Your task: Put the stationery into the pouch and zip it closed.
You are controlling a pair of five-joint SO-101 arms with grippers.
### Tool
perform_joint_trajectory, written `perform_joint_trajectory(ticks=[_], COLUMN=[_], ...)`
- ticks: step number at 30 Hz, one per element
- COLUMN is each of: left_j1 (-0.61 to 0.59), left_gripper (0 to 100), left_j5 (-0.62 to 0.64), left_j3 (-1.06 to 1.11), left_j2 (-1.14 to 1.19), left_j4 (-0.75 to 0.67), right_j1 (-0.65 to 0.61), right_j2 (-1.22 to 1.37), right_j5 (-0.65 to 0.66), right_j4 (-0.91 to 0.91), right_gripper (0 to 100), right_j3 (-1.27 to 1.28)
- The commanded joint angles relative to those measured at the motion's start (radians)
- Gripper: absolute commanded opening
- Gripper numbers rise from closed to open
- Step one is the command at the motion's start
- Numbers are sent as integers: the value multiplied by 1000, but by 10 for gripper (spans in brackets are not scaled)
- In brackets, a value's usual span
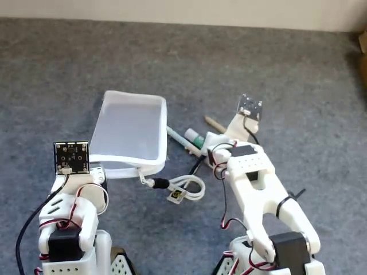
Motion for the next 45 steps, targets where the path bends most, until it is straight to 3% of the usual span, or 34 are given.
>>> perform_joint_trajectory(ticks=[1,14,19,23,27,31,39,45], left_j1=[-15,-15,-21,-70,-74,-74,-74,-74], left_gripper=[7,7,7,7,7,7,7,7], left_j5=[6,6,6,8,8,8,6,6], left_j3=[-44,-42,-48,-48,-48,-48,-48,-47], left_j2=[-4,-4,-4,-5,-5,-5,-5,-5], left_j4=[-2,-3,-2,-5,-5,-3,-2,-2], right_j1=[33,30,-73,-107,-105,-105,-101,-4], right_j2=[-189,-763,-871,-872,-871,-857,-567,-372], right_j5=[64,57,63,64,81,238,379,500], right_j4=[19,44,44,44,48,114,122,122], right_gripper=[5,5,6,15,106,115,120,120], right_j3=[13,275,341,348,348,344,300,177])
